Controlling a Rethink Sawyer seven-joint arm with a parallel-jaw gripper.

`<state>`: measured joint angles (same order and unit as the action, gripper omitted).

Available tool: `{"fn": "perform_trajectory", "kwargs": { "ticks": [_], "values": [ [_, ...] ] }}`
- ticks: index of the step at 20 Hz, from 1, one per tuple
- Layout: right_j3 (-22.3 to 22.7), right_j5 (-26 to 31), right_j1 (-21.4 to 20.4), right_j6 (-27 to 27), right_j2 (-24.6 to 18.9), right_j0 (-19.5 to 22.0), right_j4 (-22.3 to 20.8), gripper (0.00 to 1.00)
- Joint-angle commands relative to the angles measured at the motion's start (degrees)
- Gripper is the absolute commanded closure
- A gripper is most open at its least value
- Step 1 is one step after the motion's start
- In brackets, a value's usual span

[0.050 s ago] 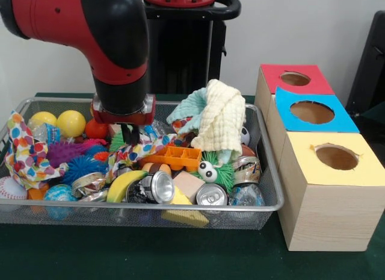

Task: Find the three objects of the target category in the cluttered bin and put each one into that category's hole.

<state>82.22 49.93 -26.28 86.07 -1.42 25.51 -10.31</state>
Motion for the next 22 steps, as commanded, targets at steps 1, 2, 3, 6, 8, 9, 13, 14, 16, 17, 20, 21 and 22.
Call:
{"fn": "perform_trajectory", "kwargs": {
  "ticks": [1,2,3,6,8,9,13,14,16,17,20,21,22],
  "values": [
    [6.67,4.72,-7.61,11.01,1.43,-1.69,3.15,1.0],
    [6.58,6.25,-8.62,10.6,1.88,-1.91,3.22,1.0],
    [6.64,7.28,-9.45,10.31,2.24,-2.07,3.25,1.0],
    [6.65,10.26,-11.68,9.48,3.26,-2.54,3.28,1.0],
    [6.72,11.84,-12.87,8.94,3.94,-2.88,3.11,1.0],
    [6.57,12.66,-13.32,8.79,4.25,-3.06,2.98,1.0],
    [7.63,13.83,-14.97,8.06,4.6,-2.92,3.24,1.0],
    [7.74,13.05,-14.63,7.96,4.4,-2.71,3.24,1.0],
    [7.97,11.59,-13.91,7.83,3.76,-2.25,3.57,1.0],
    [8.59,10.01,-13.67,7.28,3.01,-1.65,4.1,1.0],
    [9.09,5.57,-11.71,5.71,0.89,-0.16,4.93,0.0],
    [8.36,4.28,-10.23,5.25,0.27,0.12,4.7,0.0],
    [7.99,3.65,-9.32,5.27,0.05,0.3,4.8,0.0]
  ]
}}
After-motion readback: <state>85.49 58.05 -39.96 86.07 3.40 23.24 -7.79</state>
